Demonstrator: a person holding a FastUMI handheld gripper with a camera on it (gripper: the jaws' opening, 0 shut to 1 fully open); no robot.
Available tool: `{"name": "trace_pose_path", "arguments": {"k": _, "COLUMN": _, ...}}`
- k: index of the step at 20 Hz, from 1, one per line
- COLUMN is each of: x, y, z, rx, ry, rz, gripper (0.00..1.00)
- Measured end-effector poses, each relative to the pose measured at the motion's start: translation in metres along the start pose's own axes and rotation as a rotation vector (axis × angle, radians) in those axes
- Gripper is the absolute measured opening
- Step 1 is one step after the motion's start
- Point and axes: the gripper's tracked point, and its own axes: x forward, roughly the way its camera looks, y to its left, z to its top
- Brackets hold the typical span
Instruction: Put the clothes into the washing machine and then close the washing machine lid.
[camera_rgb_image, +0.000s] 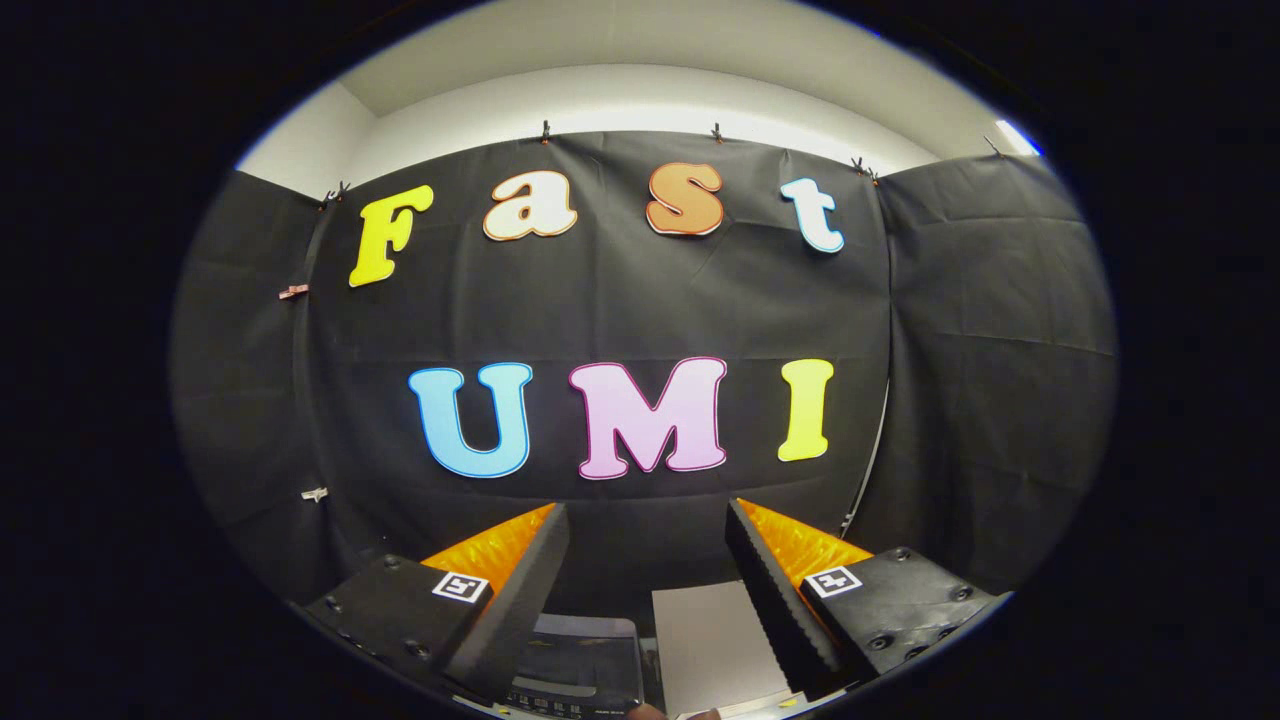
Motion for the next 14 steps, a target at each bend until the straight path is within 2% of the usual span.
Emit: {"name": "trace_pose_path", "arguments": {"k": 14, "x": -0.0007, "y": -0.0060, "z": -0.0015, "rx": 0.017, "ry": 0.011, "rz": 0.001, "gripper": 0.99}}
